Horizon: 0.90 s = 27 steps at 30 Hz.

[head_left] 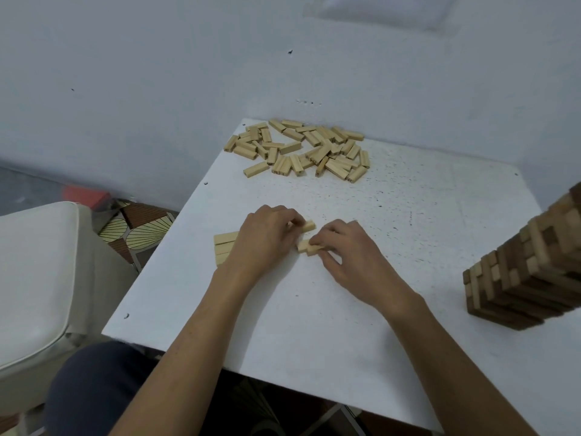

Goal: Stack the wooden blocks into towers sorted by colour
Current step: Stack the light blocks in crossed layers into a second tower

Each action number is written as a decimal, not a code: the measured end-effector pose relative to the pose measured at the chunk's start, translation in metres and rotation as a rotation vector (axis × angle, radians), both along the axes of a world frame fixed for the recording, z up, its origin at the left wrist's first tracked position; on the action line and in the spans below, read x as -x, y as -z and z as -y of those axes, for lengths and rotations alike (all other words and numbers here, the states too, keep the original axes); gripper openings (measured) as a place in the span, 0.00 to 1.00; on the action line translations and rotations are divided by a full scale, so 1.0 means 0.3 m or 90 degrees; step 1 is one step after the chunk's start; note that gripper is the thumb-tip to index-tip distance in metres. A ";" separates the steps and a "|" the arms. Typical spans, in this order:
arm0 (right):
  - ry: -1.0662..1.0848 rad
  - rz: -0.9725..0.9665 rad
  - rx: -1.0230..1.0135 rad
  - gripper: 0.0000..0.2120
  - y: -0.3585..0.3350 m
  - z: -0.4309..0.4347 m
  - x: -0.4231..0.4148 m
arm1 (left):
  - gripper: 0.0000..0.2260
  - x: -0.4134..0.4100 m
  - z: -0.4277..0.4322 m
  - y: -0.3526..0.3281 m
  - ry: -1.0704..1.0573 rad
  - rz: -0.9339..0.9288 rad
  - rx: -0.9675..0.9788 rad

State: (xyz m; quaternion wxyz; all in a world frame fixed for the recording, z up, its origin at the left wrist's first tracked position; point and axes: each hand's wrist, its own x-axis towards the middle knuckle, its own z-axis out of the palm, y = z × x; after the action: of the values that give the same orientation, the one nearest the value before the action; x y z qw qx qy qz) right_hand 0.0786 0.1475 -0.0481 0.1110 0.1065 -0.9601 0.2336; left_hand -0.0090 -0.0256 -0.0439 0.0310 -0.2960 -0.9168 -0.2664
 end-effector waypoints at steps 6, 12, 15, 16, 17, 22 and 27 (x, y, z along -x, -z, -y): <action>0.053 -0.043 0.038 0.08 0.023 -0.001 -0.065 | 0.18 -0.074 0.021 -0.001 0.110 0.070 -0.019; 0.065 -0.067 0.023 0.06 0.030 0.004 -0.088 | 0.24 -0.098 0.045 -0.022 0.120 0.094 -0.011; 0.039 -0.056 0.076 0.08 0.028 -0.007 -0.103 | 0.20 -0.108 0.045 -0.025 0.115 0.089 -0.008; 0.035 -0.060 0.093 0.07 0.027 -0.010 -0.105 | 0.21 -0.111 0.045 -0.026 0.114 0.091 -0.006; 0.033 -0.066 0.100 0.06 0.025 -0.012 -0.107 | 0.21 -0.114 0.045 -0.026 0.114 0.093 -0.004; 0.036 -0.045 0.103 0.11 0.023 -0.017 -0.095 | 0.20 -0.127 0.045 -0.022 0.101 0.100 -0.008; 0.054 0.052 0.054 0.26 0.007 -0.005 -0.080 | 0.19 -0.138 0.047 -0.021 0.093 0.104 -0.016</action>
State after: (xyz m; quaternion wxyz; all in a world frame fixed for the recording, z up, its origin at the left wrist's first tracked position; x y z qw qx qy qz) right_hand 0.1027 0.1489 -0.0503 0.0855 0.0514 -0.9567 0.2733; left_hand 0.0323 -0.0398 -0.0376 -0.0599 -0.3388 -0.8887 -0.3030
